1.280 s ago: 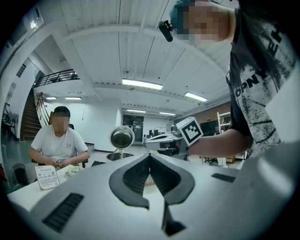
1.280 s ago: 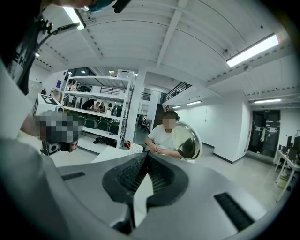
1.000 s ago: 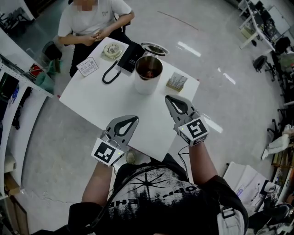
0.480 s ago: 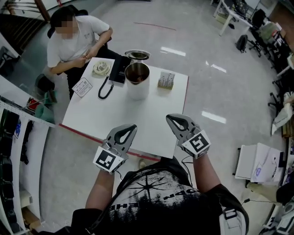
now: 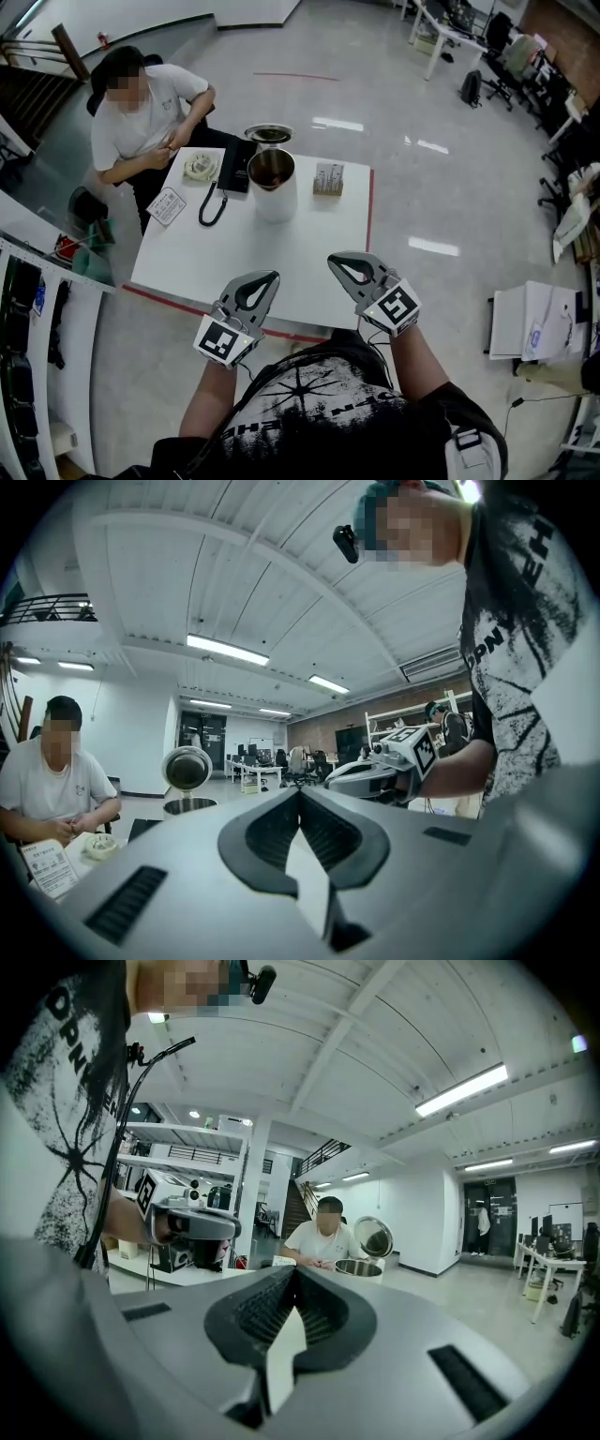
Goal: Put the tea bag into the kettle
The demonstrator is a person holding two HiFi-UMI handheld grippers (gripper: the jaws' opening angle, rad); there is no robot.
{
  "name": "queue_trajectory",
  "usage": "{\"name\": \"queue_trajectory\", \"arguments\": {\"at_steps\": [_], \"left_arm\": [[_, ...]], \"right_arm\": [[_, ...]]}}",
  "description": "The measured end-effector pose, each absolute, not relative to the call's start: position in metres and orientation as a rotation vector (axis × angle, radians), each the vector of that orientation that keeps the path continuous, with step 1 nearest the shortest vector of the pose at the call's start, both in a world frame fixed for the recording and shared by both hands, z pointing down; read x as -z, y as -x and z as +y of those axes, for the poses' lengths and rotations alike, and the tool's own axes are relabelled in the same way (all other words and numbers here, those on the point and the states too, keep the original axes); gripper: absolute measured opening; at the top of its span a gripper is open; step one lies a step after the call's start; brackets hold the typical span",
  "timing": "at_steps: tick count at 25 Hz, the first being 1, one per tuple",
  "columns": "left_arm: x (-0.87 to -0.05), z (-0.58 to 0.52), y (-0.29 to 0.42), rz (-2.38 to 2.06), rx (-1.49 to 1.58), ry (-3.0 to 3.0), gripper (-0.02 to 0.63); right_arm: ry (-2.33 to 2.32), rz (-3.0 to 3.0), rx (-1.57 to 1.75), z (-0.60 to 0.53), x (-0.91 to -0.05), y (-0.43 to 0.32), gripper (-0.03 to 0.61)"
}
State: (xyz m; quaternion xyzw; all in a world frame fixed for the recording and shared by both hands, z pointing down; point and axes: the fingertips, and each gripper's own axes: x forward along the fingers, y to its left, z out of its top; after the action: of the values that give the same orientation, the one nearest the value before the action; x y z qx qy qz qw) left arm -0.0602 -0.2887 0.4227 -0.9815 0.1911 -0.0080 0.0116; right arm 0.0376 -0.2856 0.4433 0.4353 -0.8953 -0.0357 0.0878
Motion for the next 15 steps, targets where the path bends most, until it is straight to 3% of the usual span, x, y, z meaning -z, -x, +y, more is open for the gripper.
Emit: {"name": "queue_trajectory", "arguments": {"at_steps": [15], "left_arm": [[-0.4194,-0.2833,0.0676,0.566,0.024,3.069,0.012]], "right_arm": [[-1.302,-2.655,0.092,-0.2811,-0.4441,-0.0286,0.009]]}}
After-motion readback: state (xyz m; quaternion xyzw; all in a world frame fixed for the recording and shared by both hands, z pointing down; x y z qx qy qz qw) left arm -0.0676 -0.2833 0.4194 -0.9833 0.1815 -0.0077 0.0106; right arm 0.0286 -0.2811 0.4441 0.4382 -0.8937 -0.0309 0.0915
